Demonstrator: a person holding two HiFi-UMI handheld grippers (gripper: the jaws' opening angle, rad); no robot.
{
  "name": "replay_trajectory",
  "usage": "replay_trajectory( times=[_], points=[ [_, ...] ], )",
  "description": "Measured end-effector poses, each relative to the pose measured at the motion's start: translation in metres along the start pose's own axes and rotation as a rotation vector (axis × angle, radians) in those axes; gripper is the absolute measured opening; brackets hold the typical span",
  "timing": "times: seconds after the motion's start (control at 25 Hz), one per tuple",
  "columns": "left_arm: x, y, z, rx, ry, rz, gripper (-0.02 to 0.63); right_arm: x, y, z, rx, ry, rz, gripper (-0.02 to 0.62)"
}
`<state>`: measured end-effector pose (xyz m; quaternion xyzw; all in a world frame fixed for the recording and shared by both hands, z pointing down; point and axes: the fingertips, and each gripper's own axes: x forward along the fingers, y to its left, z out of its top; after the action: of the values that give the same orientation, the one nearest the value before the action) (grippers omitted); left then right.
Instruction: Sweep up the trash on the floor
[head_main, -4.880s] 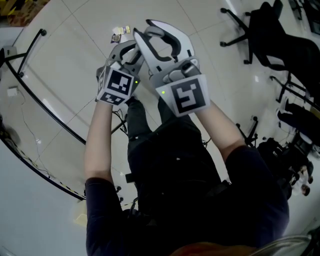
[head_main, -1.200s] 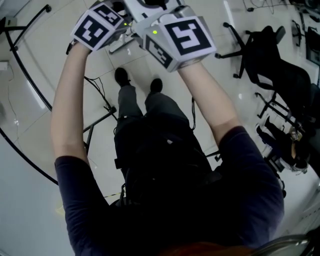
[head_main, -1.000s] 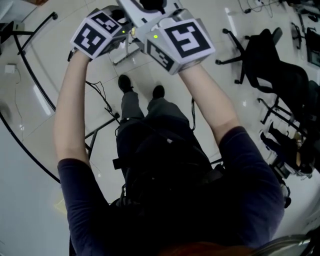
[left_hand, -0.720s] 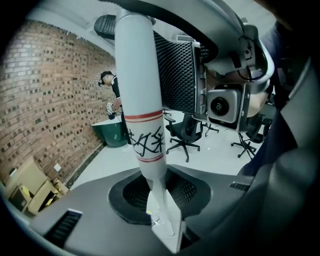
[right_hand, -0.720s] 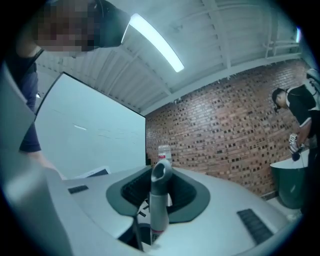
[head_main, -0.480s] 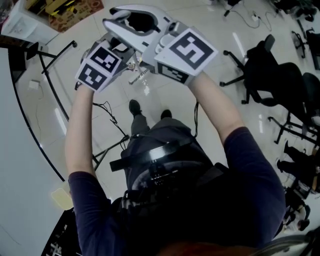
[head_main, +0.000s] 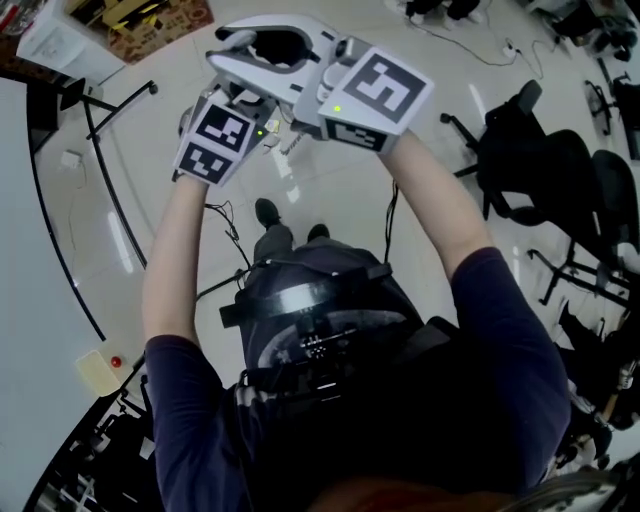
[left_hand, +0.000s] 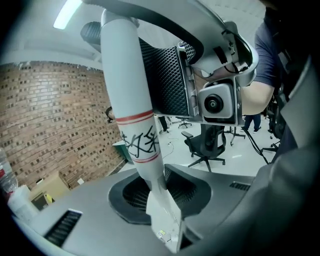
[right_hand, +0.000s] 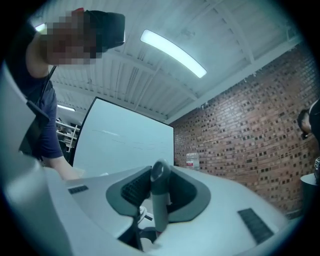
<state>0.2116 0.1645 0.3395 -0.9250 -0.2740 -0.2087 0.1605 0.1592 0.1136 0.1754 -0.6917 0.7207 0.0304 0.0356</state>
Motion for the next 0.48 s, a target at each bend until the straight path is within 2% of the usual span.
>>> replay_trajectory(
  times=[0.24, 0.48],
  points=[
    [0.011, 0.012, -0.007, -0.118, -0.1, 0.027, 0.075, 0.016, -0.008, -0.016, 0.01, 0.087, 0.096, 0.112],
    [0.023, 0.022, -0.033, -0.241, -0.171, -0.027, 0.075, 0.039, -0.02, -0.05, 0.027, 0.188, 0.14, 0.112]
  ],
)
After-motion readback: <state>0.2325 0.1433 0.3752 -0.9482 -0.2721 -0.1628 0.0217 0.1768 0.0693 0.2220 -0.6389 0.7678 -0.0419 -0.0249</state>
